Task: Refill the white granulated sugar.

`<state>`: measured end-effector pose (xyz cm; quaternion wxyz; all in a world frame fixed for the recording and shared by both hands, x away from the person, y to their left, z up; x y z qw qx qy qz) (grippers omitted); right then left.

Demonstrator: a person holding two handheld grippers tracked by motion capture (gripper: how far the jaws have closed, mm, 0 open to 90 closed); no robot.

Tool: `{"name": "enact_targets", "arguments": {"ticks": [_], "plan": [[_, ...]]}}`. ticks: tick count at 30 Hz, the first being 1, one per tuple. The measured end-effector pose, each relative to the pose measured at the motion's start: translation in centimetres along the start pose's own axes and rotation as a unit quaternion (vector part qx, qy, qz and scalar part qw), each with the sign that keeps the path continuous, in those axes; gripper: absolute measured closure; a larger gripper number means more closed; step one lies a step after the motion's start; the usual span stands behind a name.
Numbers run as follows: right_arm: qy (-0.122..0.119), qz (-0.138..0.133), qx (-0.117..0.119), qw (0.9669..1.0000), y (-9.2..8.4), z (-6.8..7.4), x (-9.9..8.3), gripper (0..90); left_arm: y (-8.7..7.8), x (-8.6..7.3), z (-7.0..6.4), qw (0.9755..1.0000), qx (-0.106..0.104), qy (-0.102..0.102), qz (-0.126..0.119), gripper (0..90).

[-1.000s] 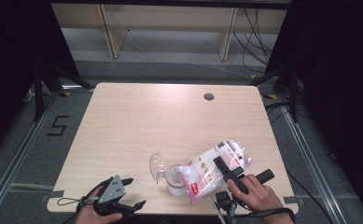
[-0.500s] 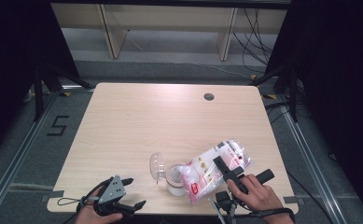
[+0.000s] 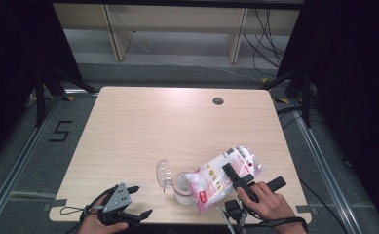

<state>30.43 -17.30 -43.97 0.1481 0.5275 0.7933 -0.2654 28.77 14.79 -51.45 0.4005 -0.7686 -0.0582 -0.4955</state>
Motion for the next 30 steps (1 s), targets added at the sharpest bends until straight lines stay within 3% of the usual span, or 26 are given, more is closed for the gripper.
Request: {"name": "enact_targets", "arguments": {"ticks": [21,22,24,26,30], "plan": [[-0.005,-0.004,-0.002,1.0000,0.06,-0.08,-0.07,66.1,-0.03,0.03,0.01,1.0000,0.002,0.001,-0.002,15.8],[0.004,0.000,-0.001,1.0000,-0.01,0.07,-0.08,66.1,-0.05,0.03,0.02,1.0000,0.001,0.001,0.000,15.8],[-0.008,-0.006,-0.005,0.9999,0.10,-0.15,-0.07,66.1,-0.03,0.02,0.01,1.0000,0.001,0.000,0.000,15.8],[0.000,-0.006,-0.002,1.0000,0.12,0.01,-0.07,66.1,-0.03,0.02,0.00,1.0000,0.000,0.001,0.000,15.8],[-0.008,-0.006,-0.005,0.9999,0.10,-0.14,-0.07,66.1,-0.04,0.03,0.01,1.0000,0.001,0.001,0.000,15.8]]}}
Point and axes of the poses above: each handheld gripper's, and its own axes: y roughly forward along the jaws, x roughly out of its top, z roughly to its left, the point moved 4 cm from there along y, roughly forward along the jaws, and after that the axes turned 12 degrees about -y, right-handed, at the moved point
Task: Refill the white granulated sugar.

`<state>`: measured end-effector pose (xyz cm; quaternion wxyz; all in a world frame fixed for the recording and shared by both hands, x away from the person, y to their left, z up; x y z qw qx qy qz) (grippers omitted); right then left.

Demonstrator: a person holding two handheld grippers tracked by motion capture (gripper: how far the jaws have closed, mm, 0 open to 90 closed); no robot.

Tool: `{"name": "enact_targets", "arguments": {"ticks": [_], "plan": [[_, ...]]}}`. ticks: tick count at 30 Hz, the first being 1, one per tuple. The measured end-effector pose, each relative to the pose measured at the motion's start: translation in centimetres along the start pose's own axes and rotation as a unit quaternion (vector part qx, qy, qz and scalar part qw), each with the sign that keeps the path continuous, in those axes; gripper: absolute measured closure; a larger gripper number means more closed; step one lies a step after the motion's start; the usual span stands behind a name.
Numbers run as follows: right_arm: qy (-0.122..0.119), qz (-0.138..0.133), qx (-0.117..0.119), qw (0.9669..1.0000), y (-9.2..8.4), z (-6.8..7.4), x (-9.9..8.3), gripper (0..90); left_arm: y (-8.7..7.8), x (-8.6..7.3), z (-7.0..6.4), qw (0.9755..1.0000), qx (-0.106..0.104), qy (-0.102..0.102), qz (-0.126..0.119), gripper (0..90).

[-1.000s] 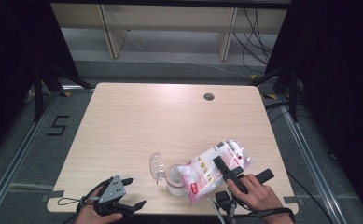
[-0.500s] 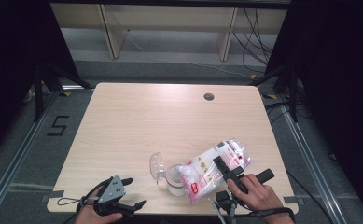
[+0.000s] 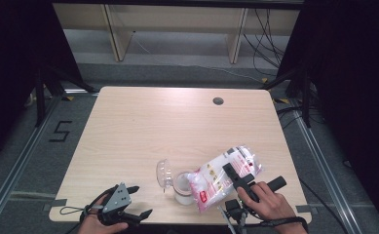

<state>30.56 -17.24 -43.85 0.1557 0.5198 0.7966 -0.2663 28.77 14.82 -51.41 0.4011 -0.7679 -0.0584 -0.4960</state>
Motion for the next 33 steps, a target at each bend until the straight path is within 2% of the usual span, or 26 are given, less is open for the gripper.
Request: {"name": "enact_targets", "arguments": {"ticks": [4,6,7,12,15,17,18,20,22,24,25,33], "plan": [[0.006,0.003,0.004,1.0000,-0.04,0.15,0.00,66.2,-0.01,0.01,-0.01,1.0000,0.002,0.000,-0.001,15.8],[0.001,0.000,0.002,1.0000,0.01,0.03,0.01,66.2,-0.01,0.01,-0.01,1.0000,0.002,0.000,-0.001,15.8],[0.012,0.006,0.006,0.9999,-0.10,0.24,0.00,66.2,-0.02,0.02,-0.02,1.0000,0.002,0.000,-0.001,15.8],[0.010,0.005,0.007,0.9999,-0.10,0.21,0.04,66.3,-0.02,0.05,-0.06,1.0000,-0.001,-0.003,-0.004,15.8],[0.009,0.005,0.009,0.9999,-0.12,0.17,0.03,66.3,-0.03,0.16,0.13,0.9999,-0.002,0.013,-0.004,15.8],[0.008,0.005,0.009,0.9999,-0.12,0.16,0.02,66.4,-0.02,0.15,0.12,0.9999,-0.002,0.013,-0.004,15.8],[0.009,0.005,0.009,0.9999,-0.11,0.16,0.01,66.3,0.00,0.04,-0.07,1.0000,-0.001,-0.004,-0.004,15.8],[0.010,0.005,0.006,0.9999,-0.10,0.22,0.02,66.4,-0.01,0.06,-0.04,1.0000,-0.001,-0.002,-0.004,15.8],[0.010,0.005,0.007,0.9999,-0.11,0.21,0.01,66.5,-0.03,0.16,0.14,0.9999,-0.002,0.014,-0.004,15.8],[0.009,0.005,0.005,0.9999,-0.10,0.18,0.01,66.5,-0.03,0.16,0.11,0.9999,-0.002,0.013,-0.004,15.8],[0.009,0.005,0.006,0.9999,-0.10,0.18,0.01,66.5,-0.01,0.05,-0.07,1.0000,-0.001,-0.003,-0.004,15.8],[0.006,0.007,0.008,0.9999,-0.16,0.11,-0.02,66.6,-0.02,0.03,0.01,1.0000,0.002,0.000,-0.002,15.8]]}}
Point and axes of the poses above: each handheld gripper's, and its own axes: y roughly forward along the jaws, x roughly out of its top, z roughly to its left, the point moved 4 cm from there along y, roughly forward along the jaws, and after that the axes turned 12 degrees about -y, right-handed, at the moved point
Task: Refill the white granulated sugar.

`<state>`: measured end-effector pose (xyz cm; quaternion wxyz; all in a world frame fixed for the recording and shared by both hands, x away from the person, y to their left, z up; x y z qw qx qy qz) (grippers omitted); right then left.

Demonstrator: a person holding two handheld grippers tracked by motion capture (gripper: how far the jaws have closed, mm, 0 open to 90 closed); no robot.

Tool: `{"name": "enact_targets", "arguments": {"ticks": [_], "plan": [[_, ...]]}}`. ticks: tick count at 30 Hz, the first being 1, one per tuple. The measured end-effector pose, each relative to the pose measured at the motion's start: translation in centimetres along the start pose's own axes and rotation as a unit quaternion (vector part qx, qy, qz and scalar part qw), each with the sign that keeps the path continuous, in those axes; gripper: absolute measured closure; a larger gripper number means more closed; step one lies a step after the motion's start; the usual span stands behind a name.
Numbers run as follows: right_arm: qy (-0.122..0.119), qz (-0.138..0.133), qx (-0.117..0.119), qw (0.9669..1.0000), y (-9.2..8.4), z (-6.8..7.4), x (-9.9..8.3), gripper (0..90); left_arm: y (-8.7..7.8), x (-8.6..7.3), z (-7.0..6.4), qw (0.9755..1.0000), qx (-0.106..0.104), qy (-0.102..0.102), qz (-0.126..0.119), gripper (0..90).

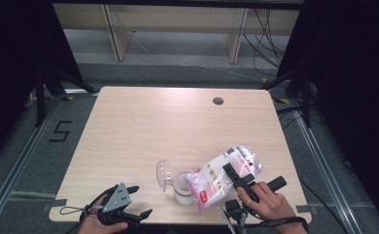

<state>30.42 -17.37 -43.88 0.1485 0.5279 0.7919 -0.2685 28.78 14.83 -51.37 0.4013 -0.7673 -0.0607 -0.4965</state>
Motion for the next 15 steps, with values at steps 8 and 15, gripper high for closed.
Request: {"name": "enact_targets", "arguments": {"ticks": [8,15], "plan": [[-0.003,-0.001,-0.003,1.0000,-0.05,-0.10,0.04,66.9,0.03,-0.02,0.01,1.0000,0.000,0.000,-0.001,15.8],[-0.001,0.001,-0.003,1.0000,-0.27,-0.16,-0.15,67.1,0.02,-0.01,0.01,1.0000,0.000,-0.001,-0.001,15.8]]}}
Point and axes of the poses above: each handheld gripper's, and its own axes: y roughly forward along the jaws, x roughly out of its top, z roughly to its left, the point moved 4 cm from there along y, roughly forward along the jaws, and after that the axes turned 12 degrees about -y, right-handed, at the moved point
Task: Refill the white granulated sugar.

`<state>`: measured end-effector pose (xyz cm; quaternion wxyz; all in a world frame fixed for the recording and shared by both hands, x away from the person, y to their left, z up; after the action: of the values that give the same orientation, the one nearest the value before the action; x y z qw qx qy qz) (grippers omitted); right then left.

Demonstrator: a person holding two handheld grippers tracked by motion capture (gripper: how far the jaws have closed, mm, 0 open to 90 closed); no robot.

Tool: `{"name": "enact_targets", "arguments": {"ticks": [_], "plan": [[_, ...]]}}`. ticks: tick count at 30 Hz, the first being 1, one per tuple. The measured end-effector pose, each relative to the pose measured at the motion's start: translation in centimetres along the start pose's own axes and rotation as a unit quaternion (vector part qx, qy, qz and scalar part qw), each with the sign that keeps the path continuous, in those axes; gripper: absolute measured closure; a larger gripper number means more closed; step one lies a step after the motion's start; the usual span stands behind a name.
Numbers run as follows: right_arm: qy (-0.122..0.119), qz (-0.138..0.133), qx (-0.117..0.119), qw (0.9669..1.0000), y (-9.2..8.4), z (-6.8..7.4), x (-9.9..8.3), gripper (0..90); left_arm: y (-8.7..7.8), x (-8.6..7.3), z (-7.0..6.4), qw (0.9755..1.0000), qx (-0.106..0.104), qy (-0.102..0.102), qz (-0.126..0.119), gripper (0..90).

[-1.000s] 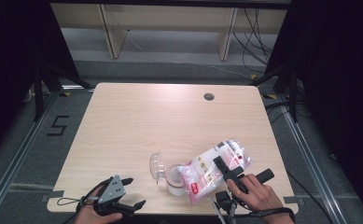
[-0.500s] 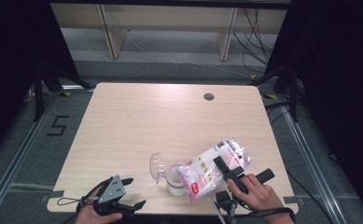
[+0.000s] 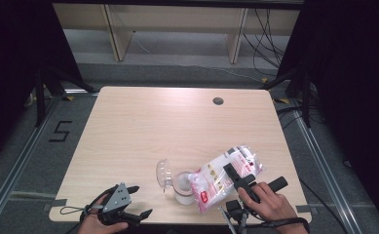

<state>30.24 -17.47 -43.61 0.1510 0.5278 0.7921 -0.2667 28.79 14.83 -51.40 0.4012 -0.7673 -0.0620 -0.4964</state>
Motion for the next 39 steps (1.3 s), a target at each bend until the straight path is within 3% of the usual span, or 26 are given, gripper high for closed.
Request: {"name": "enact_targets", "arguments": {"ticks": [7,9,10,14,16,17,23,27,38,39], "plan": [[0.001,0.001,0.001,1.0000,0.05,0.01,0.01,67.3,-0.03,0.05,0.06,1.0000,0.000,0.004,0.001,15.8],[0.002,0.002,0.003,1.0000,0.06,0.05,0.03,67.4,-0.03,0.06,-0.06,1.0000,-0.004,-0.003,-0.001,15.8],[0.003,0.002,0.002,1.0000,0.06,0.03,0.03,67.4,-0.16,0.06,0.19,0.9999,0.002,0.009,0.008,15.8],[-0.007,-0.003,-0.003,1.0000,0.14,-0.24,0.04,67.5,-0.09,0.09,0.06,1.0000,-0.002,0.002,-0.002,15.8],[-0.007,-0.003,-0.003,1.0000,0.11,-0.25,0.02,67.5,-0.11,0.10,0.00,1.0000,-0.003,0.001,-0.002,15.8],[0.005,0.003,0.001,1.0000,0.01,-0.06,-0.01,67.6,-0.14,0.10,-0.01,1.0000,-0.002,-0.001,-0.001,15.8],[0.000,0.004,-0.001,1.0000,-0.04,-0.18,-0.11,67.7,-0.15,0.09,0.06,1.0000,-0.003,0.003,0.005,15.8],[-0.001,0.006,0.003,1.0000,-0.09,-0.19,-0.12,67.7,-0.05,0.14,-0.01,1.0000,-0.005,-0.002,-0.008,15.8],[-0.011,0.006,0.001,0.9999,-0.13,-0.32,-0.14,67.8,-0.19,0.18,0.04,1.0000,-0.005,0.005,0.001,15.8],[-0.010,0.007,0.000,0.9999,-0.17,-0.35,-0.18,67.7,-0.14,0.20,-0.01,1.0000,-0.003,0.000,-0.007,15.8]]}}
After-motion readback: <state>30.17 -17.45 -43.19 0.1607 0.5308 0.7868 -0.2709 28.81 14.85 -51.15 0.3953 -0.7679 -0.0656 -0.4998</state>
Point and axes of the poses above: each handheld gripper's, and its own axes: y roughly forward along the jaws, x roughly out of its top, z roughly to its left, the point moved 4 cm from there along y, roughly forward along the jaws, and after that the axes turned 12 degrees about -y, right-handed, at the moved point
